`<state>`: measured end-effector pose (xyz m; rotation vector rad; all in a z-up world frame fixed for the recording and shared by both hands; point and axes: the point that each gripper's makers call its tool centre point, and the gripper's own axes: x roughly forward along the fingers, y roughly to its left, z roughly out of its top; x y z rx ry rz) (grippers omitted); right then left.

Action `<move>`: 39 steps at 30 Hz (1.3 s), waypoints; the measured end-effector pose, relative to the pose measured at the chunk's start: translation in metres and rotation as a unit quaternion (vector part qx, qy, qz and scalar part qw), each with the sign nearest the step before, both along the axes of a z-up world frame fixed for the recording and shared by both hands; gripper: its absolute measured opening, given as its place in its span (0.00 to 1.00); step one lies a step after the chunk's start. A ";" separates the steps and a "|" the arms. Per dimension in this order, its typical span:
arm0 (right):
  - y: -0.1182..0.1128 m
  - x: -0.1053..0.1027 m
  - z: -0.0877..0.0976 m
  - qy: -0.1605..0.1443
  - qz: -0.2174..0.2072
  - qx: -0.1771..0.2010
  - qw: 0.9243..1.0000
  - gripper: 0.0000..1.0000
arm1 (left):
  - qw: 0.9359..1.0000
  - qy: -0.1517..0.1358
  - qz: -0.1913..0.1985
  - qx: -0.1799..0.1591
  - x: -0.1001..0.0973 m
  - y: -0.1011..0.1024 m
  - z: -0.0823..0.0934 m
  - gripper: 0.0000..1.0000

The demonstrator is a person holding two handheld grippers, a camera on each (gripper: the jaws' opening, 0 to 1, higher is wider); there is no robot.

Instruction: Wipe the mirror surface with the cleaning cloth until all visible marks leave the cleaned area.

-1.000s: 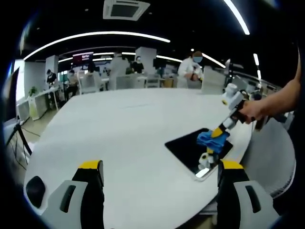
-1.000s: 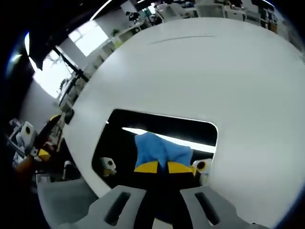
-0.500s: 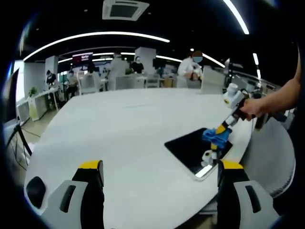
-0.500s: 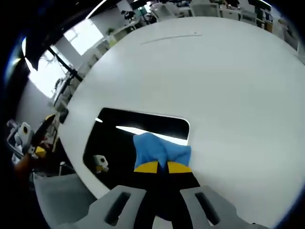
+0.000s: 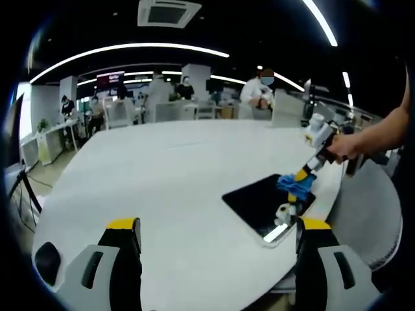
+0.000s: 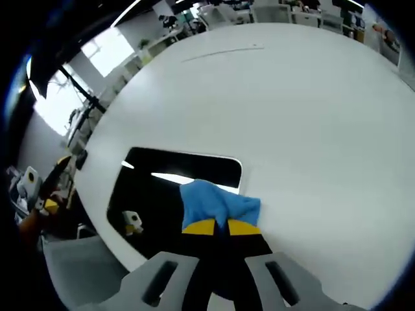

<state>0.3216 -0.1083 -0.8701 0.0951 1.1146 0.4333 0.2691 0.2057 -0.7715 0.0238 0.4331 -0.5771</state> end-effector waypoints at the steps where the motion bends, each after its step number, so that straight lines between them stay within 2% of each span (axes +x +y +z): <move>1: 0.000 -0.001 0.001 -0.002 0.000 0.000 1.000 0.00 | 1.000 0.000 -0.001 0.001 0.000 0.000 0.000 0.99; 8: 0.001 -0.004 0.002 -0.009 -0.016 -0.005 1.000 0.00 | 1.000 0.005 -0.004 0.004 -0.001 -0.002 -0.001 1.00; 22: -0.002 -0.031 0.001 0.003 -0.052 0.012 0.999 0.00 | 1.000 0.011 -0.002 0.008 -0.004 0.000 -0.004 1.00; 29: -0.003 -0.044 0.001 -0.001 -0.069 0.021 0.997 0.00 | 1.000 0.010 -0.003 0.009 -0.001 0.000 -0.004 1.00; 39: -0.004 -0.050 0.001 -0.007 -0.090 0.030 0.995 0.00 | 1.000 0.013 -0.005 0.008 -0.002 -0.004 -0.008 1.00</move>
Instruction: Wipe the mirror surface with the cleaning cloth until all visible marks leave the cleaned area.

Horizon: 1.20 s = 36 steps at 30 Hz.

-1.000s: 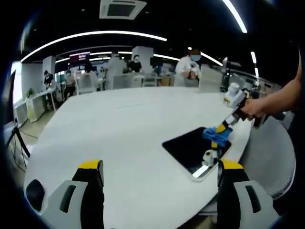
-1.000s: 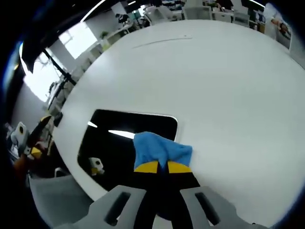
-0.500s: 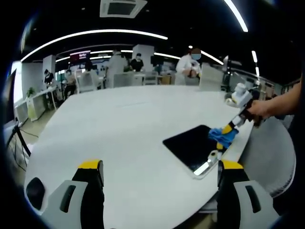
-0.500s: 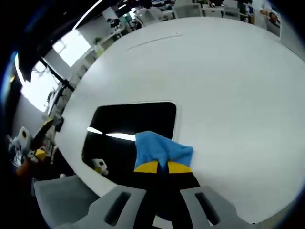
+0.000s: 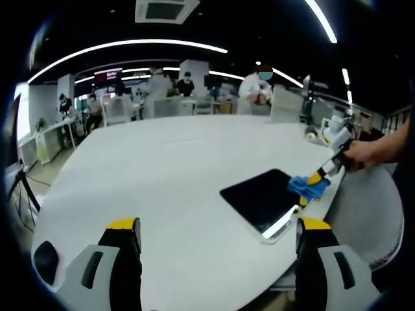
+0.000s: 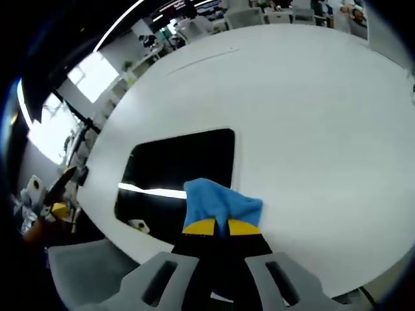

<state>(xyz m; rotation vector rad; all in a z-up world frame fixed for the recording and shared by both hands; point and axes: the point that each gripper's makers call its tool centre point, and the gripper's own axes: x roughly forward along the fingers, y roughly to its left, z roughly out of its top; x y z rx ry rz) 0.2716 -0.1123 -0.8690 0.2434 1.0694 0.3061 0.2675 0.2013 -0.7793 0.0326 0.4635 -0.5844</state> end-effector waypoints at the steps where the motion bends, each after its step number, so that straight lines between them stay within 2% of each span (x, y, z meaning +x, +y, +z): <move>1: 0.000 0.000 0.000 0.000 -0.001 -0.002 1.000 0.00 | 1.000 0.000 0.000 -0.001 0.000 0.000 0.000 1.00; 9: 0.003 0.002 0.000 -0.001 -0.010 0.004 1.000 0.00 | 1.000 0.002 0.001 -0.002 -0.002 -0.001 -0.002 1.00; 24: 0.045 0.007 0.001 -0.001 -0.002 0.028 1.000 0.00 | 1.000 0.002 0.005 -0.001 -0.004 0.005 -0.001 1.00; 36: 0.059 0.009 0.001 0.001 0.003 0.035 0.999 0.00 | 1.000 0.004 0.009 -0.002 -0.007 0.007 -0.004 1.00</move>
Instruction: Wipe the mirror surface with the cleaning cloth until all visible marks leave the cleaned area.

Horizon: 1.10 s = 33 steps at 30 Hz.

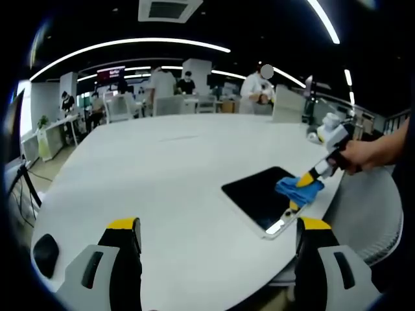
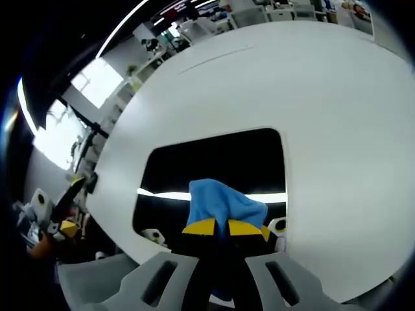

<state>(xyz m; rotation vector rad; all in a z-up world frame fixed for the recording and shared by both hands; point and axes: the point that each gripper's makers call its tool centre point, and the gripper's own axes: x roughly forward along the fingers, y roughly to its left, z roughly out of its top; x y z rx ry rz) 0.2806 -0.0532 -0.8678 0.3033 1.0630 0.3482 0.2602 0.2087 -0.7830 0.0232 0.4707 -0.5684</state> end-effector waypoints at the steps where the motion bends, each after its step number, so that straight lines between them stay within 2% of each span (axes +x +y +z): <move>1: 0.001 0.000 0.000 0.000 0.000 0.001 1.000 0.00 | 1.000 0.000 0.000 0.000 0.001 0.000 0.000 1.00; 14: 0.023 0.002 0.000 0.002 0.014 0.008 1.000 0.00 | 1.000 0.002 -0.002 -0.001 -0.001 0.002 -0.001 1.00; 33: 0.072 0.006 0.000 0.009 0.040 0.026 0.999 0.00 | 1.000 0.007 0.002 -0.002 -0.002 0.012 -0.004 1.00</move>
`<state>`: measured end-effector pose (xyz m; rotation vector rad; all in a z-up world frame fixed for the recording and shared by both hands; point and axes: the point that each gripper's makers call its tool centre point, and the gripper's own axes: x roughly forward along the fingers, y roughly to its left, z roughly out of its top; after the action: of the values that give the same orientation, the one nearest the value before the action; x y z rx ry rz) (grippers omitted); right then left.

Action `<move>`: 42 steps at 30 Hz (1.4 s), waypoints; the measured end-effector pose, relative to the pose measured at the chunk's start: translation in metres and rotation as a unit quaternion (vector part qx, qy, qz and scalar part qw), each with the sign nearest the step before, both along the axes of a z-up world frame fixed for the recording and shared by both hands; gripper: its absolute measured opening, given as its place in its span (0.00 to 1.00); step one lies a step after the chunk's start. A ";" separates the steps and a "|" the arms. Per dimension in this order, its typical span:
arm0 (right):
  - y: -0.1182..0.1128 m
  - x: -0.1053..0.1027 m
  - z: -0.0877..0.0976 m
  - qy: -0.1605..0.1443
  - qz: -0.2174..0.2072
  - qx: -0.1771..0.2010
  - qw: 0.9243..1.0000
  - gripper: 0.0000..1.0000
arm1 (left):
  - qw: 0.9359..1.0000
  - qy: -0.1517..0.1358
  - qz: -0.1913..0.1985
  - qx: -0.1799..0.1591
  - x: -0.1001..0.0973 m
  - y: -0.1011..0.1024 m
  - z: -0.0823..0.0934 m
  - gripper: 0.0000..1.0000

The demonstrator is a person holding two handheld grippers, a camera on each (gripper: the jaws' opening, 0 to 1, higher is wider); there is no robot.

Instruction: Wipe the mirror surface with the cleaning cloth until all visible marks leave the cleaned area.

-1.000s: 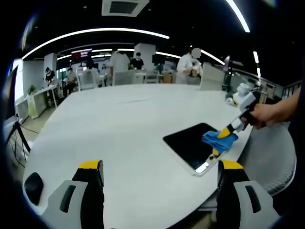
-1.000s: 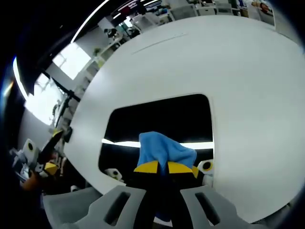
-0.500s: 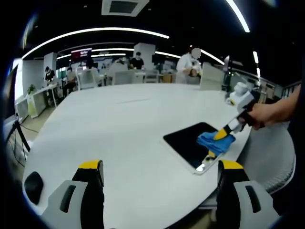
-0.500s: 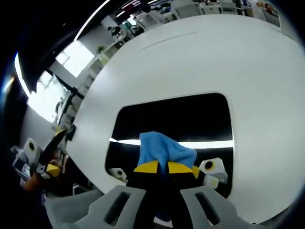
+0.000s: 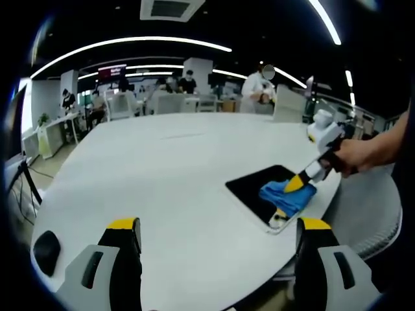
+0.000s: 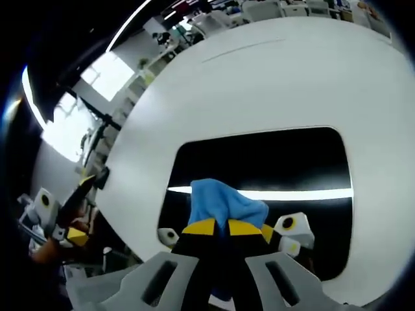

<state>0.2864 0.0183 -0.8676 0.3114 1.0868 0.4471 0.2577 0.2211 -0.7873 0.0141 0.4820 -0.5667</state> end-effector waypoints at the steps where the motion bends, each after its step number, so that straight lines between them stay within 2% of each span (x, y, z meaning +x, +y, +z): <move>1: 0.001 0.000 0.000 0.000 0.001 0.001 1.000 0.00 | 1.000 0.000 0.000 0.000 0.000 0.000 0.000 1.00; 8: 0.020 0.002 0.000 0.004 0.007 0.011 1.000 0.00 | 1.000 0.001 -0.004 0.005 0.001 0.006 0.000 1.00; 15: 0.037 0.005 0.000 0.005 0.022 0.004 1.000 0.00 | 1.000 0.000 -0.003 0.001 0.007 0.009 0.003 1.00; 20: 0.054 0.006 0.000 0.012 0.014 -0.008 1.000 0.00 | 0.999 0.002 -0.039 -0.013 0.009 0.002 0.008 1.00; 22: 0.056 0.007 0.000 0.009 0.007 -0.012 1.000 0.00 | 0.998 0.011 -0.054 -0.020 0.010 0.000 0.009 1.00; 24: 0.055 0.007 0.000 0.009 0.001 -0.019 1.000 0.00 | 0.997 0.008 -0.072 -0.013 0.011 -0.002 0.010 1.00; 26: 0.055 0.006 0.001 0.006 0.002 -0.027 1.000 0.00 | 0.997 0.011 -0.074 -0.011 0.013 -0.003 0.009 1.00; 28: 0.055 0.007 -0.001 -0.012 0.041 -0.060 0.997 0.00 | 0.997 0.008 -0.074 -0.007 0.016 -0.007 0.009 1.00; 29: 0.063 0.005 0.000 -0.013 0.059 -0.056 0.997 0.00 | 0.997 0.003 -0.073 -0.001 0.018 -0.010 0.009 1.00; 30: 0.067 0.004 0.000 -0.010 0.059 -0.049 0.997 0.00 | 0.998 0.000 -0.069 0.002 0.019 -0.012 0.010 1.00; 32: 0.064 0.004 0.001 -0.018 0.082 -0.063 0.994 0.00 | 0.999 0.006 -0.049 0.008 0.020 -0.016 0.012 1.00; 34: 0.066 0.001 0.000 -0.006 0.093 -0.061 0.994 0.00 | 0.999 -0.010 -0.041 0.008 0.019 -0.024 0.022 1.00; 35: 0.068 0.001 0.001 -0.010 0.103 -0.063 0.993 0.00 | 0.999 -0.014 -0.037 0.005 0.020 -0.026 0.025 1.00; 42: 0.070 0.003 0.000 -0.015 0.125 -0.063 0.990 0.00 | 1.000 -0.016 -0.014 0.013 0.021 -0.027 0.021 1.00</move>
<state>0.2896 0.0881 -0.8678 0.0550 1.1247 0.6010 0.2789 0.1942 -0.7663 0.0548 0.4593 -0.5873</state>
